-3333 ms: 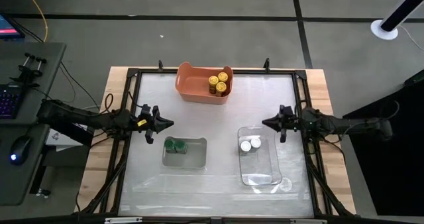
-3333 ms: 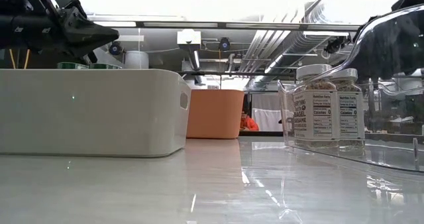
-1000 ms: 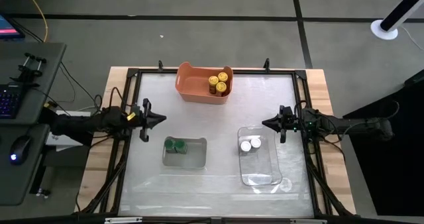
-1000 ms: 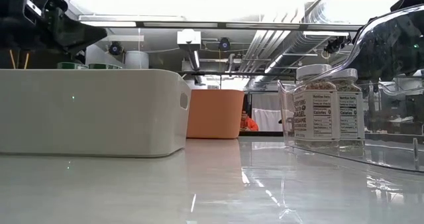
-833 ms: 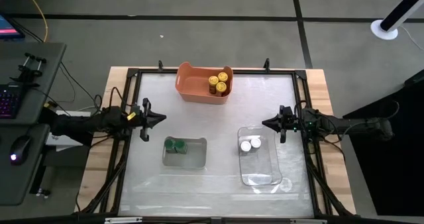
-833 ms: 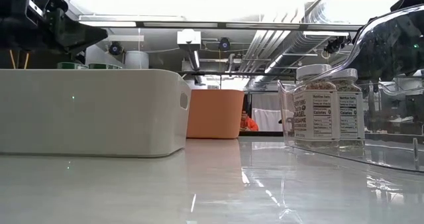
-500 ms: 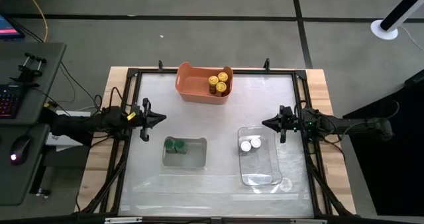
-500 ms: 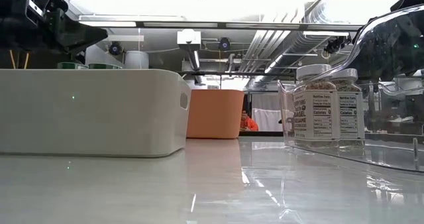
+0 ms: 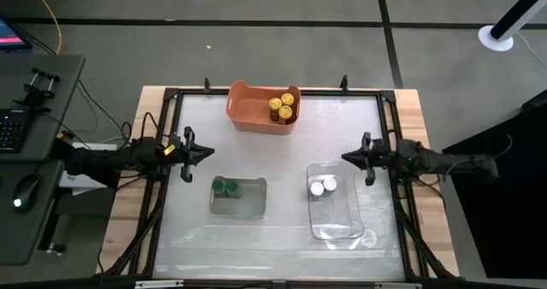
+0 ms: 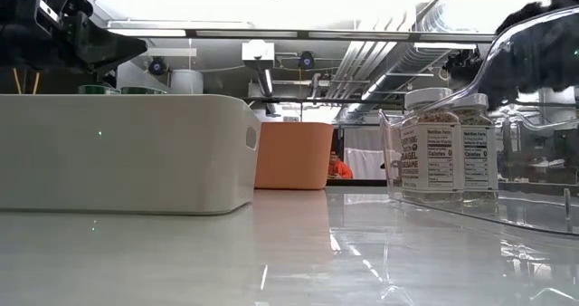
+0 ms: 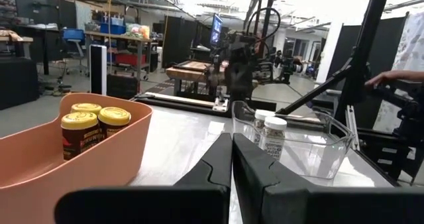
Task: Sort spices by type
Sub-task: Return to Home Position
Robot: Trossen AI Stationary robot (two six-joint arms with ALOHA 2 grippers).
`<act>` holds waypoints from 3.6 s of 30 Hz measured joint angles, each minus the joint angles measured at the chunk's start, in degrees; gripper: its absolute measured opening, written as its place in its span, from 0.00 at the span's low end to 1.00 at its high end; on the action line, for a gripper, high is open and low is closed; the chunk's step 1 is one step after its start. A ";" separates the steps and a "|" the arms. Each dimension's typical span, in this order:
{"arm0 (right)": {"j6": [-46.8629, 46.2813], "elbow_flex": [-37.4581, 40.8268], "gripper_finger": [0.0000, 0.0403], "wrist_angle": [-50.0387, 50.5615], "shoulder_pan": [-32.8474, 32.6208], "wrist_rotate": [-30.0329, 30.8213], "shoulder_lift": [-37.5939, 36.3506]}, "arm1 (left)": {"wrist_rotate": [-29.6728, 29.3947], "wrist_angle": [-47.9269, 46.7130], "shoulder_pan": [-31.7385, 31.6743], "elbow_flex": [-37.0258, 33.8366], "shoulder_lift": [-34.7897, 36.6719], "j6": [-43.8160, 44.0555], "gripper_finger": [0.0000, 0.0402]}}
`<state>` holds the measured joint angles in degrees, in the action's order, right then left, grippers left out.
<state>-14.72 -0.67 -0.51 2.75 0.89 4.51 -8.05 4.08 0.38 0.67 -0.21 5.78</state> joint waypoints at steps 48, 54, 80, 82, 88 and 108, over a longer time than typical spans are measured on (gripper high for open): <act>22.27 -0.04 0.00 0.11 -1.41 -0.69 -3.73 | -0.02 0.00 0.00 0.00 -0.24 0.00 0.00; 22.27 -0.02 0.00 0.11 -1.41 -0.69 -3.73 | -0.02 0.00 0.00 0.00 -0.24 0.00 0.00; 22.27 -0.02 0.00 0.09 -1.41 -0.69 -3.71 | -0.02 0.00 0.01 0.00 -0.24 0.00 0.00; 22.27 -0.02 0.00 0.09 -1.39 -0.69 -3.73 | -0.01 0.00 0.00 0.00 -0.24 0.00 0.00; 22.27 -0.02 0.00 0.09 -1.39 -0.69 -3.73 | -0.02 0.00 0.00 0.00 -0.26 0.00 0.00; 22.27 -0.02 0.00 0.09 -1.39 -0.69 -3.72 | -0.02 0.00 0.02 0.00 -0.26 0.00 0.00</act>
<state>7.55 -0.69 -0.43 1.37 0.21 0.79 -8.08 4.08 0.40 0.67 -0.47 5.78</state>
